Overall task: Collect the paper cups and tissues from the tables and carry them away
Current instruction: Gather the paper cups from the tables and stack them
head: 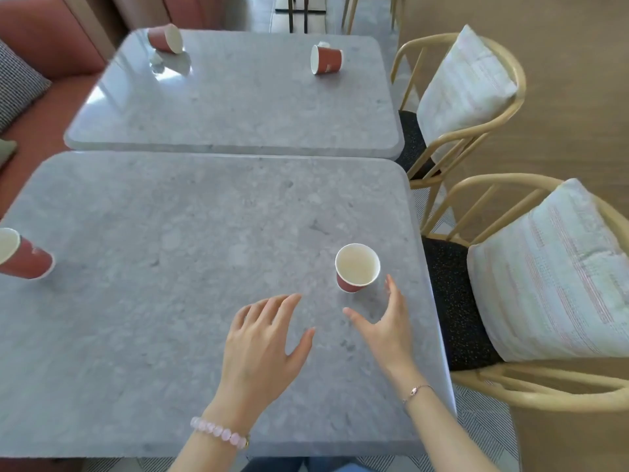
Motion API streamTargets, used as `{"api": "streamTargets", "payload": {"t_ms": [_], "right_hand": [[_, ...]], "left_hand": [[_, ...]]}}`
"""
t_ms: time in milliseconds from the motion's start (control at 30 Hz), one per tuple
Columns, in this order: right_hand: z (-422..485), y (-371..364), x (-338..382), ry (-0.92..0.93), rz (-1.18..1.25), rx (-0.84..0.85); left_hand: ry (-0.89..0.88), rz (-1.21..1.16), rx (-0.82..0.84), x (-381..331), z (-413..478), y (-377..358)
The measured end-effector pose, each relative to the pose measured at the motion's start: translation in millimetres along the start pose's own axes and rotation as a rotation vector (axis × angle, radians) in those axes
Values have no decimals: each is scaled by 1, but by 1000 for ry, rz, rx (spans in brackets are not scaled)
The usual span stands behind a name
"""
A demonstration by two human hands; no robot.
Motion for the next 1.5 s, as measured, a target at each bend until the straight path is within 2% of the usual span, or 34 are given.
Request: {"api": "streamTargets", "payload": {"t_ms": [133,300,700,933,1500], "right_hand": [[24,-11,0,32,173,-48],[44,-22,3,64,332,-22],[44,-20,17,75,368,-47],[22,-4,49,180,407,63],[-39,-2,128,417,462,203]], "left_hand": [[14,-5,-17,1,4,0],[37,-16,-8,4,6,2],[84,7,-1,13,1,9],[110,28,-85,22,-3,29],[213,93,-306,41,-45,93]]}}
Point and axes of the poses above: each hand's wrist, its own z-axis towards the middle knuckle, its own y-axis out of the back of the hand, x = y × z, the point moved 1 cm from there along z, towards the middle knuckle, and after that the axes turned 10 degrees about x, right-handed, at the moved point
